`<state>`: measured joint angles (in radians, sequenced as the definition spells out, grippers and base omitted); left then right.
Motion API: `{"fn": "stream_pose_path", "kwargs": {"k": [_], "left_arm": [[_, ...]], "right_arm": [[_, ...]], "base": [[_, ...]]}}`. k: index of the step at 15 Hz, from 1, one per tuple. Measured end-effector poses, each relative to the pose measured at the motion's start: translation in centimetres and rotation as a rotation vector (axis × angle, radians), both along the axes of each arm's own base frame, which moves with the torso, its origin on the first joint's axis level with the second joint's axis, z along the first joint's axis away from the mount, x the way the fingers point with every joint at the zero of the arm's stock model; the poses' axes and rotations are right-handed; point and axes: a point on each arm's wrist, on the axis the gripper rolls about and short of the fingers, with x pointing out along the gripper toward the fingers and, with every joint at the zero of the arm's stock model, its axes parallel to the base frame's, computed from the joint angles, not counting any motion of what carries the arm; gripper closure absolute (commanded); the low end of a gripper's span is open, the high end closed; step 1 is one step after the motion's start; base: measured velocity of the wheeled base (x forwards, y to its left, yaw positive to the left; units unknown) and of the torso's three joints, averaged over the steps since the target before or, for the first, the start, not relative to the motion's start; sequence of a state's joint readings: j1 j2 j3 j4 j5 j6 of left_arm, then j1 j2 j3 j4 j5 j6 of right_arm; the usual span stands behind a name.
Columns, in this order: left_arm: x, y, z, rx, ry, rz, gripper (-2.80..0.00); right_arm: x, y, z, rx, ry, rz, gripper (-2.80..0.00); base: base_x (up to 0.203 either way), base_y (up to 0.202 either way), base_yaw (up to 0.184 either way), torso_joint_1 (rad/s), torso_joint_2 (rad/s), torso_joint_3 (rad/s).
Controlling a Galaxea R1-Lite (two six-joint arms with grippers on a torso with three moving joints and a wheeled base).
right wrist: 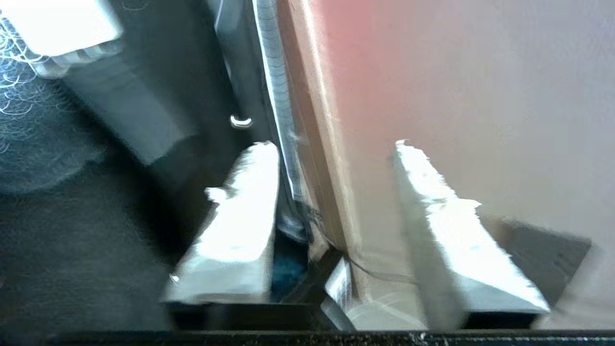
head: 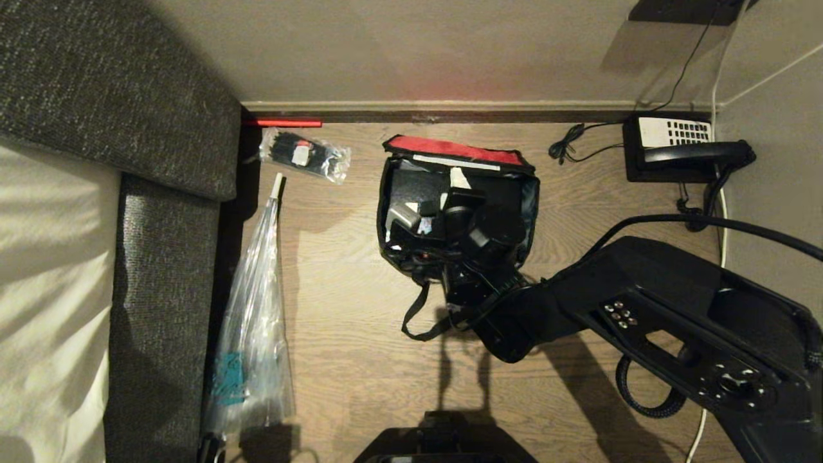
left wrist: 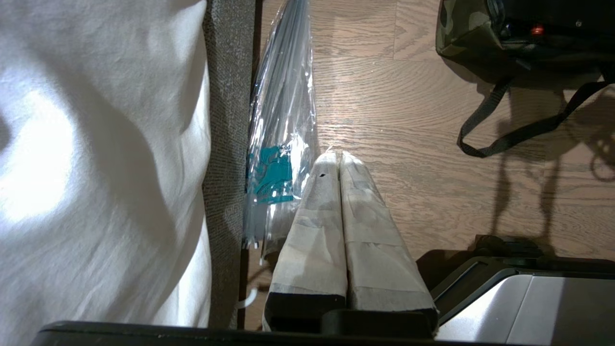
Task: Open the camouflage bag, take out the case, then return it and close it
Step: Place the black box back
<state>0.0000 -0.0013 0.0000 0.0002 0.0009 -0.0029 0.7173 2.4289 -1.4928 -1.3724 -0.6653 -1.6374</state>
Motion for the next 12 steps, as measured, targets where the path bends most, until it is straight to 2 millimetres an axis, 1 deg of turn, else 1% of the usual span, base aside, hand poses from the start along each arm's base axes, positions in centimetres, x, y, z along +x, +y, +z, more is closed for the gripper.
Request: {"fn": "stream_pose_path", "kwargs": {"k": [1,3,4,7,10,12], "left_arm": [[0.0,0.0,0.0,0.000,0.000,0.000,0.00],[0.0,0.0,0.0,0.000,-0.001,0.001,0.00],[0.0,0.0,0.0,0.000,-0.001,0.000,0.00],[0.0,0.0,0.0,0.000,0.000,0.000,0.00],[0.0,0.0,0.0,0.000,0.000,0.000,0.00],[0.0,0.0,0.0,0.000,0.000,0.000,0.00]], "right_arm": [[0.1,-0.2,0.1,-0.002,0.003,-0.006,-2.80],[-0.4,-0.1,0.6,0.004,0.000,0.004,-2.80],[-0.5,-0.2,0.8,0.004,0.001,0.003,0.00],[-1.2,-0.8,1.8,0.007,0.015,-0.011,0.00],[-2.1,-1.9,3.3,0.088,0.040,-0.056,0.00],[-3.2,-2.9,4.5,0.145,0.057,-0.076,0.00]], "base": [[0.000,0.000,0.000,0.000,0.00,0.000],[0.000,0.000,0.000,0.000,0.00,0.000],[0.000,0.000,0.000,0.000,0.00,0.000],[0.000,0.000,0.000,0.000,0.00,0.000],[0.000,0.000,0.000,0.000,0.00,0.000],[0.000,0.000,0.000,0.000,0.00,0.000]]}}
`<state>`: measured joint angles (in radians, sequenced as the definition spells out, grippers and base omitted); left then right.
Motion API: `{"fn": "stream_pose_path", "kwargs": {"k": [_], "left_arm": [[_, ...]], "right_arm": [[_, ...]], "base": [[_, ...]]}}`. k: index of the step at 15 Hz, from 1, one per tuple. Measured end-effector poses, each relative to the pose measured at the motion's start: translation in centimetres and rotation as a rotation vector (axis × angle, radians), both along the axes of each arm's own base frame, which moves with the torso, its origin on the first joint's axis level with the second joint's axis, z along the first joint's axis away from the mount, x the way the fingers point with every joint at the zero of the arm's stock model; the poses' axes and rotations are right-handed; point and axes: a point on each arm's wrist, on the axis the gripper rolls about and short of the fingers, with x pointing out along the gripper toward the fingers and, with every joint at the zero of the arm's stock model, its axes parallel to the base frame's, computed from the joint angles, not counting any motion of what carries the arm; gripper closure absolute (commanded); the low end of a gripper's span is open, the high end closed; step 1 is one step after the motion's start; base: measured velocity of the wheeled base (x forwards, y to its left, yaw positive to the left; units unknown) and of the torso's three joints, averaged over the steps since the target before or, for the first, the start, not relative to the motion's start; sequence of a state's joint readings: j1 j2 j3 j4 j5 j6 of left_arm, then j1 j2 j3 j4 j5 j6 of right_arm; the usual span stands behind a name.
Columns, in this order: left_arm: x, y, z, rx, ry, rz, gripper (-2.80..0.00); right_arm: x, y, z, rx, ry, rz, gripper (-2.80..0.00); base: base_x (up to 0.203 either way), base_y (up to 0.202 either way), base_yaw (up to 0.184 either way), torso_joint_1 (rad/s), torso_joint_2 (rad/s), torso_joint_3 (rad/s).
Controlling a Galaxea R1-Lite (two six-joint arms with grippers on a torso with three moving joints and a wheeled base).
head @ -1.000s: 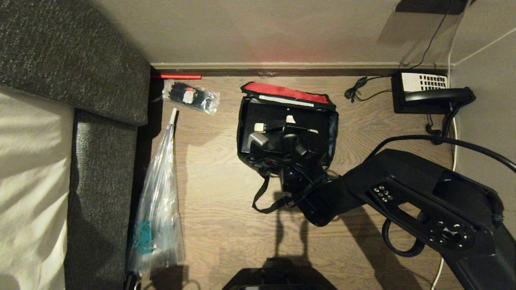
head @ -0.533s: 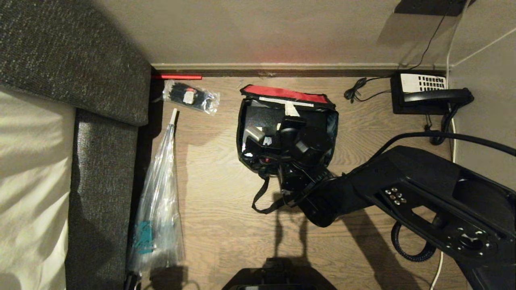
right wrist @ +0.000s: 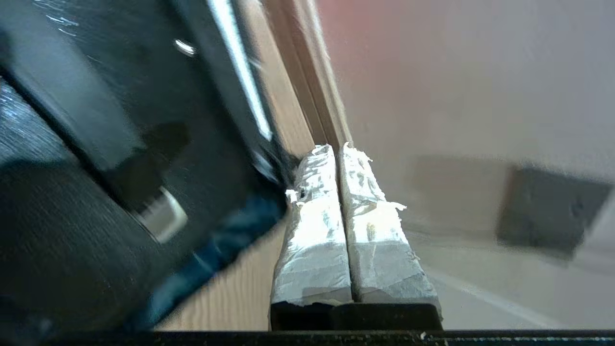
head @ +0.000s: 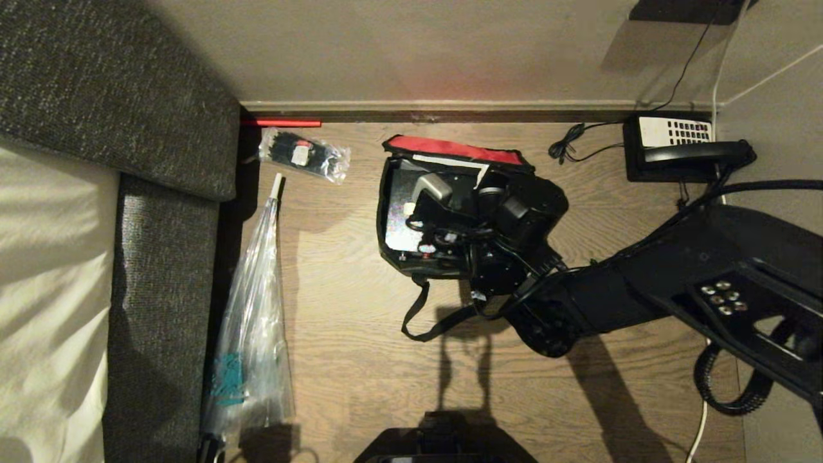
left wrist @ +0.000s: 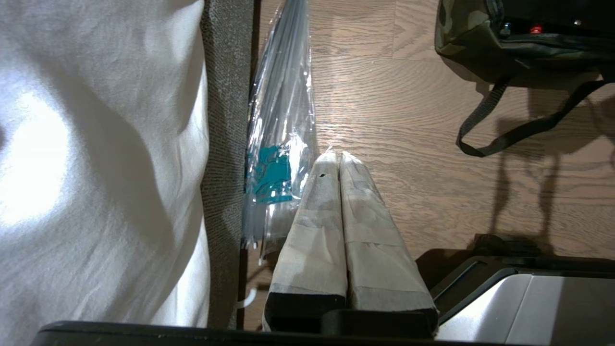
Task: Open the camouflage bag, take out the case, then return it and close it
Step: Close the top of the storage box
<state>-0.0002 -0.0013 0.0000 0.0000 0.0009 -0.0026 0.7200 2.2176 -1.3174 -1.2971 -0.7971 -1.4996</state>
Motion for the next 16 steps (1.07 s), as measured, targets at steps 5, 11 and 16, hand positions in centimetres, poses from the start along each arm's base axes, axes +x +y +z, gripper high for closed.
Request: {"fn": "stream_pose_path", "kwargs": {"k": [5,11,16], "left_arm": [[0.0,0.0,0.0,0.000,0.000,0.001,0.00],[0.0,0.0,0.0,0.000,0.000,0.001,0.00],[0.0,0.0,0.0,0.000,0.000,0.001,0.00]], "right_arm": [[-4.5,-4.6,4.6,0.224,0.030,-0.091,0.00],[-11.0,-15.4,7.0,0.657,0.157,-0.185,0.00],[-14.9,-20.2,5.9,1.131,0.584,-0.141,0.00]], "base": [[0.000,0.000,0.000,0.000,0.00,0.000],[0.000,0.000,0.000,0.000,0.00,0.000],[0.000,0.000,0.000,0.000,0.00,0.000]]}}
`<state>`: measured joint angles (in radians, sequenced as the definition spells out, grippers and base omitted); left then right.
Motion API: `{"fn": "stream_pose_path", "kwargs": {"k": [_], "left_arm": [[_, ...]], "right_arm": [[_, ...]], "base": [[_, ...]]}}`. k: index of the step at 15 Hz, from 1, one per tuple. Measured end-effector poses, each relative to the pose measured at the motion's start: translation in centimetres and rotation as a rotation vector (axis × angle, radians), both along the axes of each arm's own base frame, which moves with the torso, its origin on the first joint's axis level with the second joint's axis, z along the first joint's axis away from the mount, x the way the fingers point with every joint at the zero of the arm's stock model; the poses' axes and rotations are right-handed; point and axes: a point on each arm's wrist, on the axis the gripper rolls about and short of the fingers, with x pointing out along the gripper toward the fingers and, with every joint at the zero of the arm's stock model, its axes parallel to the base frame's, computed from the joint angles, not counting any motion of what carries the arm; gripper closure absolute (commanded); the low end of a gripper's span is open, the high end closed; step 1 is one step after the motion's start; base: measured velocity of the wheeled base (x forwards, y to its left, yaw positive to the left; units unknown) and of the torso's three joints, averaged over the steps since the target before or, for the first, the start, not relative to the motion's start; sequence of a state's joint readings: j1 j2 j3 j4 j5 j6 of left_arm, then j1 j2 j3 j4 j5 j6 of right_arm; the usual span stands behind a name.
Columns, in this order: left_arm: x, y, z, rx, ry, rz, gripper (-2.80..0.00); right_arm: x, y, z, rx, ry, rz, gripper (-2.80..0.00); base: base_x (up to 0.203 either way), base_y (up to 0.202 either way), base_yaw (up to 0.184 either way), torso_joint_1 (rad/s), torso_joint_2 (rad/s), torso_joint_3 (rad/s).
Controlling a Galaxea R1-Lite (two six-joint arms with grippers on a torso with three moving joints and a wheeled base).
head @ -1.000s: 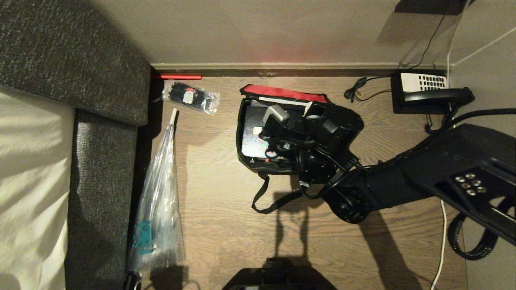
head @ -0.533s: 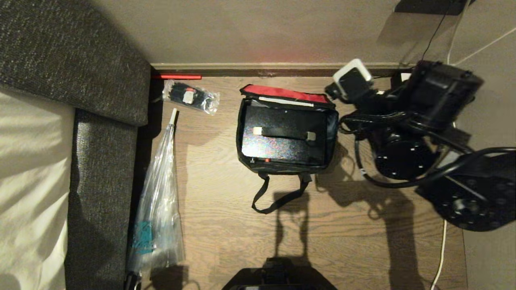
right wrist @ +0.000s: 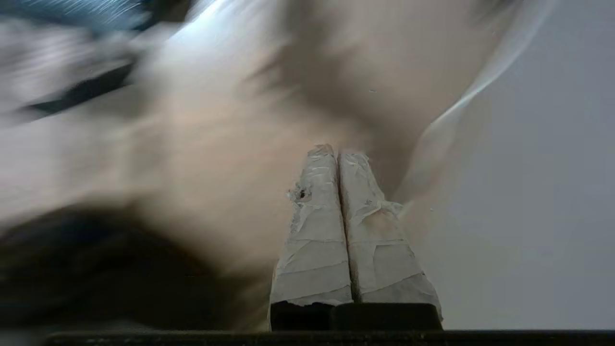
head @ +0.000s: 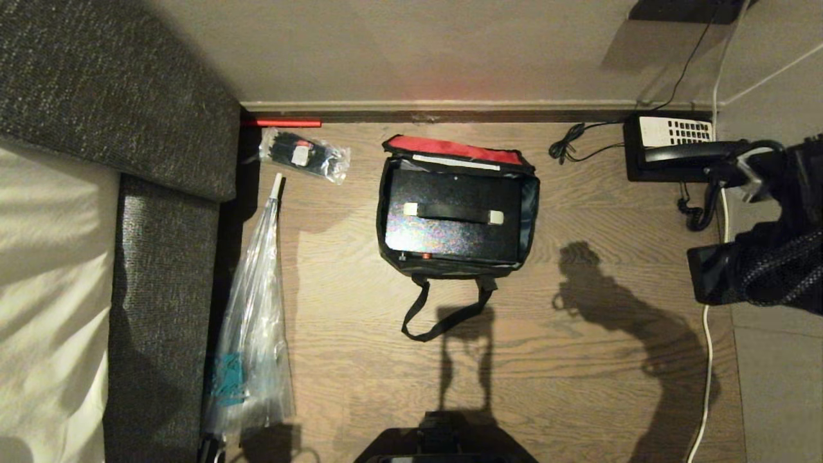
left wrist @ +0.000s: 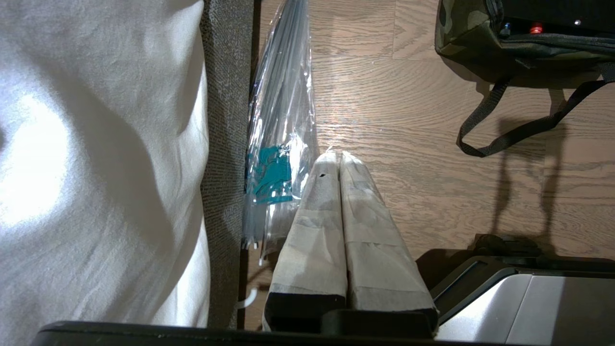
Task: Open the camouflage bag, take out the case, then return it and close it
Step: Close the top of the storage box
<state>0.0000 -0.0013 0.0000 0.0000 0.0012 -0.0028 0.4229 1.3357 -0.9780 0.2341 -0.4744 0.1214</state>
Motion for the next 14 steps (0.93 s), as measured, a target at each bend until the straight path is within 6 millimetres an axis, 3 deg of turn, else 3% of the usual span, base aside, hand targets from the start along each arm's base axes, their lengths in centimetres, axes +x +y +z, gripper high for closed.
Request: {"fn": "stream_pose_path", "kwargs": {"k": [3,7,12,14], "left_arm": [[0.0,0.0,0.0,0.000,0.000,0.000,0.00],[0.0,0.0,0.0,0.000,0.000,0.000,0.00],[0.0,0.0,0.0,0.000,0.000,0.000,0.00],[0.0,0.0,0.0,0.000,0.000,0.000,0.00]], "right_arm": [[3.0,0.1,-0.4,0.366,0.017,0.017,0.00],[11.3,0.4,-0.3,0.750,-0.169,0.089,0.00],[20.9,-1.4,-0.9,1.040,-0.297,0.065,0.00],[23.7,-1.8,-2.6,1.083,-0.261,0.061,0.00]], "base": [[0.000,0.000,0.000,0.000,0.00,0.000],[0.000,0.000,0.000,0.000,0.00,0.000],[0.000,0.000,0.000,0.000,0.00,0.000],[0.000,0.000,0.000,0.000,0.00,0.000]]}}
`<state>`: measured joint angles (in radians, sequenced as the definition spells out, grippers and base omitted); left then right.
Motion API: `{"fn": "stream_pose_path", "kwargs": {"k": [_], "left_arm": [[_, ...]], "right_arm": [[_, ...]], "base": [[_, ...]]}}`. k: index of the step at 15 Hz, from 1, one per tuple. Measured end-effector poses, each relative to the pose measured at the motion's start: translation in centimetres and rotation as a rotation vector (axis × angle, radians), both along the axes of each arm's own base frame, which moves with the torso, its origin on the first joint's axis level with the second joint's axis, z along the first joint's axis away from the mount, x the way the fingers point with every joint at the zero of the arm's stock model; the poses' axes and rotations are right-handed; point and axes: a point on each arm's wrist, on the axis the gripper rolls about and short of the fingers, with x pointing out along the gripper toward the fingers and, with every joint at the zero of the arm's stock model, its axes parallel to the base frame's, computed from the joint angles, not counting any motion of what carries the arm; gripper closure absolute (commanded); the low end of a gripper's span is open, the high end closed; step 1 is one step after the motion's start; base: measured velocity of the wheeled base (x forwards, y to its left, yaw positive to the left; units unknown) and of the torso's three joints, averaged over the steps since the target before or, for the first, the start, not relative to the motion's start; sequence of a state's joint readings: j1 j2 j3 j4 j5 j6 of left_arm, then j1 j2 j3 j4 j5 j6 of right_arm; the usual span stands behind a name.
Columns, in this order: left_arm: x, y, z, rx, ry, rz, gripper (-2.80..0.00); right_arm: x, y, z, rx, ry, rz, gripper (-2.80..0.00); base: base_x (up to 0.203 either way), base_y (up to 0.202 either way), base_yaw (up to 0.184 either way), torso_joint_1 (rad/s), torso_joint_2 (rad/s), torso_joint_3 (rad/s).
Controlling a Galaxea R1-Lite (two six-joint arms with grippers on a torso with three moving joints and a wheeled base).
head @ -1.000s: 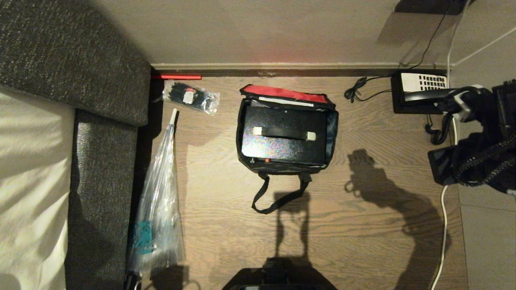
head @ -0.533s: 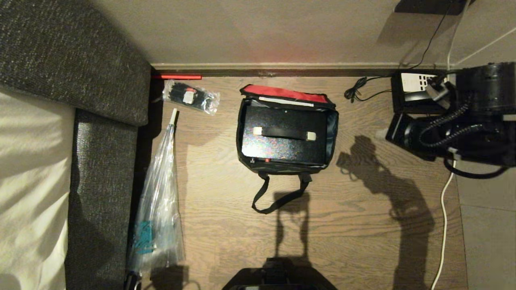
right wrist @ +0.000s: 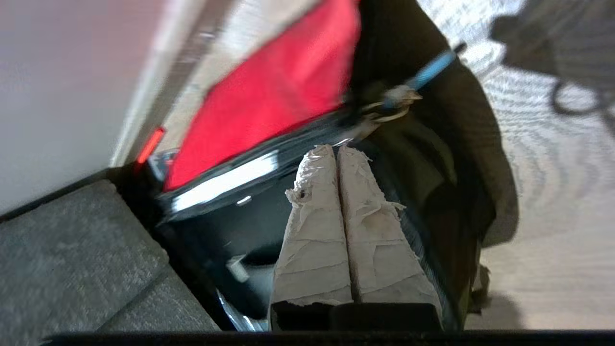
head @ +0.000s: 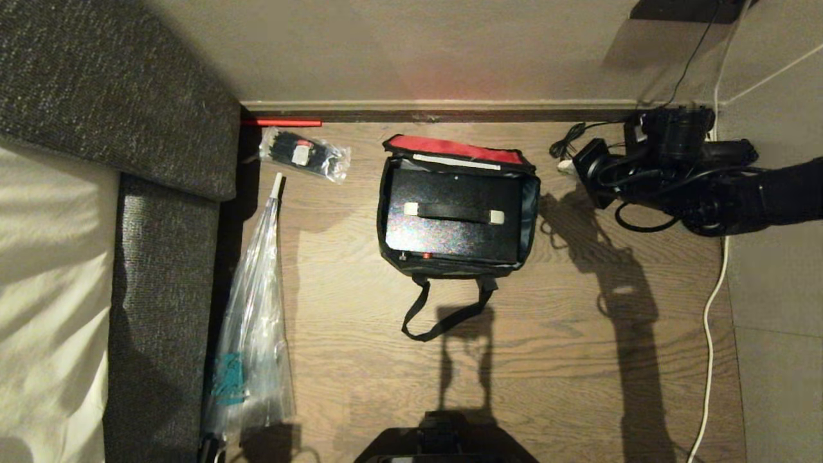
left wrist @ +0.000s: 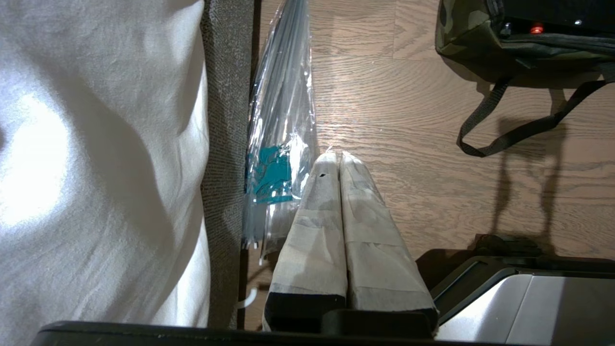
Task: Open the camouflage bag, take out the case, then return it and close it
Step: Close the top of the storage box
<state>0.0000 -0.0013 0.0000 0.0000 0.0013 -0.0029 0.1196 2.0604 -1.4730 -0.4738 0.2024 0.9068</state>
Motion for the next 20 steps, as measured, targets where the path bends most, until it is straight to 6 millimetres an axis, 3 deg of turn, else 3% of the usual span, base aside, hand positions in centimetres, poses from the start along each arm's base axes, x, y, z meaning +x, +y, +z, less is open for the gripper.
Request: {"fn": "stream_pose_path", "kwargs": {"k": [1,6,12,20], "left_arm": [[0.0,0.0,0.0,0.001,0.000,0.000,0.00],[0.0,0.0,0.0,0.000,0.000,0.000,0.00],[0.0,0.0,0.0,0.000,0.000,0.000,0.00],[0.0,0.0,0.0,0.000,0.000,0.000,0.00]], "right_arm": [[0.9,-0.2,-1.0,0.034,0.028,0.027,-2.80],[3.5,-1.1,-2.6,0.158,0.053,0.084,-2.80],[5.8,-3.2,-1.6,0.363,-0.103,0.106,-2.80],[7.1,-2.9,-3.1,0.435,-0.038,0.192,-2.80]], "base": [[0.000,0.000,0.000,0.000,0.00,0.000],[0.000,0.000,0.000,0.000,0.00,0.000],[0.000,0.000,0.000,0.000,0.00,0.000],[0.000,0.000,0.000,0.000,0.00,0.000]]}}
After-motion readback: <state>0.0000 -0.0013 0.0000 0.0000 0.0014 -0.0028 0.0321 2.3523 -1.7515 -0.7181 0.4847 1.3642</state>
